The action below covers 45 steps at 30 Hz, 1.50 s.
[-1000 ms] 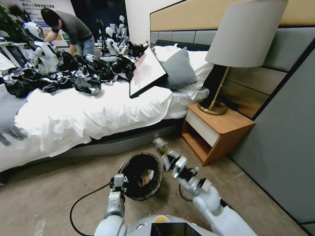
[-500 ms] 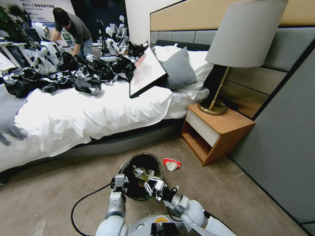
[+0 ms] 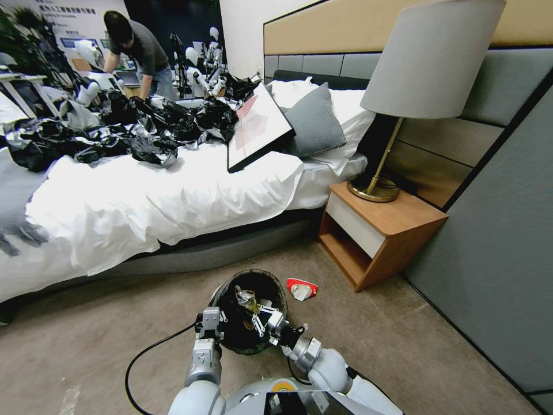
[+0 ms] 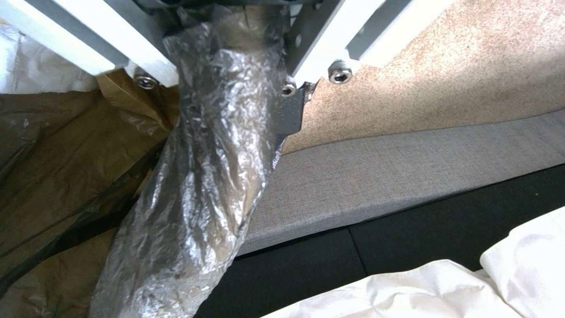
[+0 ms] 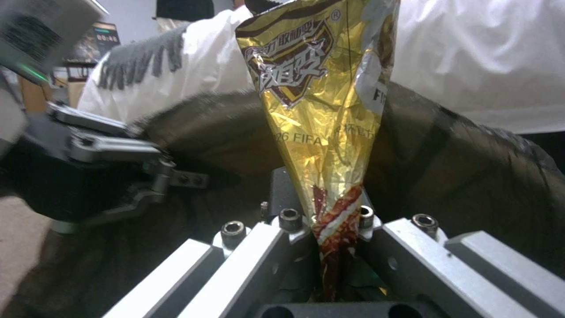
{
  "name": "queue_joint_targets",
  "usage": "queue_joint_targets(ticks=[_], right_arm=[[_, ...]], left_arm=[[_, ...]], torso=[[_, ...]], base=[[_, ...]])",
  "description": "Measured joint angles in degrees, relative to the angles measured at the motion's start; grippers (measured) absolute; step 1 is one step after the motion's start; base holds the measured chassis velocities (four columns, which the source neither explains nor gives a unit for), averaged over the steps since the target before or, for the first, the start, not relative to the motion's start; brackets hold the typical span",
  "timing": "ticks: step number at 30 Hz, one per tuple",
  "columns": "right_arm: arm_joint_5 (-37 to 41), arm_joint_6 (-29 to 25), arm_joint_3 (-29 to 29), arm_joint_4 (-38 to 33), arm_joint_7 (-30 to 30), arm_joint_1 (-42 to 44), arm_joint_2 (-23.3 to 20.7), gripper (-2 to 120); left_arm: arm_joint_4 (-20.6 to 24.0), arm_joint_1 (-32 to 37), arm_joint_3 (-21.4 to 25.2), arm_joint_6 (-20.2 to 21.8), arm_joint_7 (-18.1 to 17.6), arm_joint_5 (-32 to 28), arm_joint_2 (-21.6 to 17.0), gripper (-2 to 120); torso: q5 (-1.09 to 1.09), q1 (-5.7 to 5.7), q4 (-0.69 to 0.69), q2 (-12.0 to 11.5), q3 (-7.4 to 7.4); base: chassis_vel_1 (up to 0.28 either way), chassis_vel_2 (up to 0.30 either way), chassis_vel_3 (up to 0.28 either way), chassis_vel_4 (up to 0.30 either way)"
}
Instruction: Pick up the trash bin, then pick up the garbage from the floor and place it into the trash bin.
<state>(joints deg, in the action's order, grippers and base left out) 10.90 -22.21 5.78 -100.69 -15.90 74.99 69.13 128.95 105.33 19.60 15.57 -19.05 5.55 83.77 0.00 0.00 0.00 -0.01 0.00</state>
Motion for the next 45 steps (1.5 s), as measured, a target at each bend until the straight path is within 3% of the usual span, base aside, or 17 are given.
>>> queue_joint_targets(ticks=[9,11,13,26,34,39,41,45], right_arm=[[-1.38,0.24,-0.29,0.68,0.71,0.04,0.33,29],[-1.48,0.21,-0.56,0.76,0.70,0.15,0.14,40],[-1.49,0.21,-0.58,0.77,0.70,0.16,0.13,41],[-3.31,-0.67,-1.58,0.35,0.04,2.04,-0.25,93],[-3.99,-1.22,-3.94,-4.96,0.16,4.27,-1.16,100],[-4.90,-2.07,-7.94,-13.11,0.67,7.08,-1.32,100],[-6.08,-2.44,-10.53,-18.28,2.73,8.62,-0.42,100],[-8.09,-2.50,-13.15,-21.97,6.73,10.47,0.57,100]], left_arm=[[0.07,-0.05,0.09,-0.05,-0.01,-0.03,0.02,0],[0.02,-0.30,0.07,-0.05,-0.01,-0.08,0.03,0],[0.01,-0.32,0.07,-0.05,-0.01,-0.08,0.03,0],[-0.18,-0.64,0.27,-0.02,0.01,-0.34,0.04,0],[-0.24,-0.95,0.34,0.11,0.02,-0.44,-0.01,0],[-0.71,-1.21,0.40,0.16,0.04,-0.53,-0.08,0],[-0.77,-1.30,0.51,0.18,0.04,-0.60,-0.11,0],[-0.61,-1.21,0.93,0.19,0.03,-0.91,-0.14,0]], torso=[[0.00,0.00,0.00,0.00,0.00],[0.00,0.00,0.00,0.00,0.00],[0.00,0.00,0.00,0.00,0.00],[0.01,0.00,0.00,0.00,0.00],[0.01,0.00,0.00,0.00,0.00],[0.00,0.00,0.00,0.00,0.00],[0.00,0.00,0.00,0.01,0.00],[0.00,0.00,0.01,0.01,0.00]], base=[[0.000,0.000,0.000,0.000],[0.000,0.000,0.000,0.000],[0.000,0.000,0.000,0.000],[0.000,0.000,0.000,0.000],[0.000,0.000,0.000,0.000],[0.000,0.000,0.000,0.000],[0.000,0.000,0.000,0.000],[0.000,0.000,0.000,0.000]])
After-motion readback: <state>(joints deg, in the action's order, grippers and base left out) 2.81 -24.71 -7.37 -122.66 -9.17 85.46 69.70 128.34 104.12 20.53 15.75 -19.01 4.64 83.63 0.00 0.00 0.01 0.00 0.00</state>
